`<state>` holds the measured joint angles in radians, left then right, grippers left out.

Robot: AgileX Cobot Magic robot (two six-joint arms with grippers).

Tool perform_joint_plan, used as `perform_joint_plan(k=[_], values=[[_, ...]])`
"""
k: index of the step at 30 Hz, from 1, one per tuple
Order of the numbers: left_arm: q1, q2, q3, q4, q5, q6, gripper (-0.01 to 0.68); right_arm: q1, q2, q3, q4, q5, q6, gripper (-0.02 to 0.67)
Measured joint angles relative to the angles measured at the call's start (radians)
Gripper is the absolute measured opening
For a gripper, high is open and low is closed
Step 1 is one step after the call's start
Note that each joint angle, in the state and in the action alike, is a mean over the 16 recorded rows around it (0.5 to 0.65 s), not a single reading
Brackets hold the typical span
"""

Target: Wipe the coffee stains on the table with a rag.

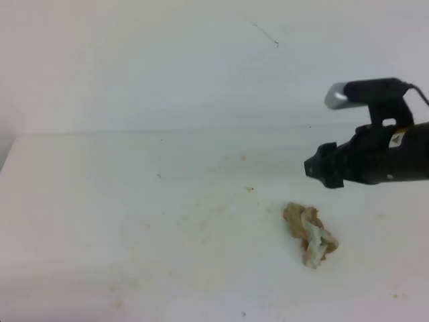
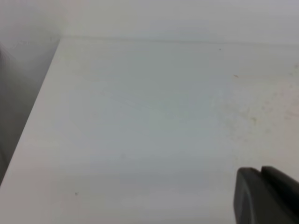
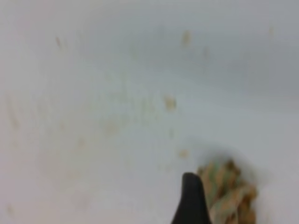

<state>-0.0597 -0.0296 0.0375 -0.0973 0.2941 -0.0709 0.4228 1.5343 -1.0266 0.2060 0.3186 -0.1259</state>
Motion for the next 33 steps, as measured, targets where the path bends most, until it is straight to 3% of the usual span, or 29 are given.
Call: perform_joint_plan(k=[3,13,17,33], values=[[0.0,0.0,0.0,0.0,0.0,0.0,-0.002,0.0,-0.061,0.0,-0.033,0.016,-0.001,0.435],[0.0,0.0,0.0,0.0,0.0,0.0,-0.002,0.0,-0.339,0.012,-0.197,0.17,0.019,0.115],[0.0,0.001,0.0,0.0,0.0,0.0,-0.002,0.0,-0.465,0.064,-0.243,0.193,0.051,0.023],[0.0,0.002,0.0,0.0,0.001,0.0,-0.002,0.0,-0.855,0.422,-0.349,-0.071,0.153,0.001]])
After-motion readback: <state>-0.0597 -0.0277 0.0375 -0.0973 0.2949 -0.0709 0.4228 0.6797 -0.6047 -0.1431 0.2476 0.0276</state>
